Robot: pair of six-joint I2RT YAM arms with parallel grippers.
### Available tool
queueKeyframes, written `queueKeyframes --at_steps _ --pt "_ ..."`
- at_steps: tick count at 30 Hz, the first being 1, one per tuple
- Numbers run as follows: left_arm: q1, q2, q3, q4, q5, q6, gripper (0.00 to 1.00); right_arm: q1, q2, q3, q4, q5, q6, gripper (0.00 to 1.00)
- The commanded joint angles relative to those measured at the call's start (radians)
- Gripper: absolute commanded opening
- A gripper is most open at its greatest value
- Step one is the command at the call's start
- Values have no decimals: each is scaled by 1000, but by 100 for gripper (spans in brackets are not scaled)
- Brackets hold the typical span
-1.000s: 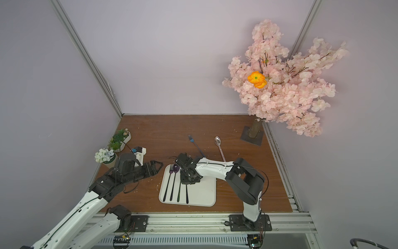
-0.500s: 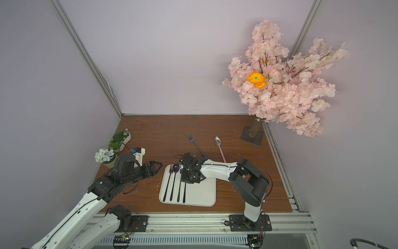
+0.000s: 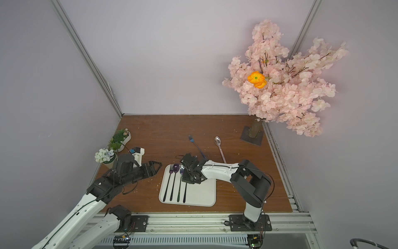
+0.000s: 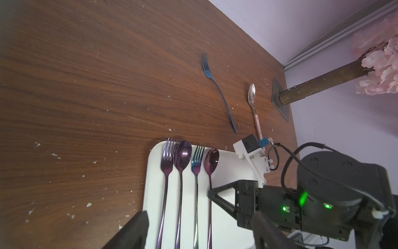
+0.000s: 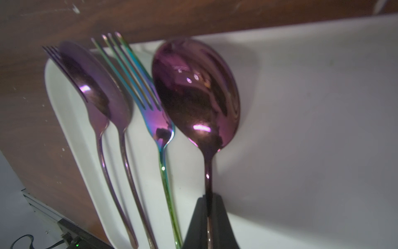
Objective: Set the spoon and fork side by side
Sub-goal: Adjust the spoon on the tray.
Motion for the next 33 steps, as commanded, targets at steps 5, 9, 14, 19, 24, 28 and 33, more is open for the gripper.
queueKeyframes --at_steps 5,9,14,19,24,28,33 --pt "11 -11 -11 -25 -16 6 78 1 2 -19 -55 31 -3 6" --pt "11 -17 -12 -27 -18 6 79 1 0 -15 -57 35 -4 10" --pt "11 -14 -2 -31 -24 12 79 2 -17 11 -88 37 -14 22" --pt "11 16 35 -34 -32 23 82 7 -79 59 -157 64 -53 30" --pt "11 88 110 -34 -49 42 89 -39 -180 137 -269 124 -193 46" --pt "11 177 191 -34 -92 70 96 -197 -201 214 -268 96 -452 51" --pt "12 288 289 -33 -122 88 100 -309 15 443 -312 64 -819 58"
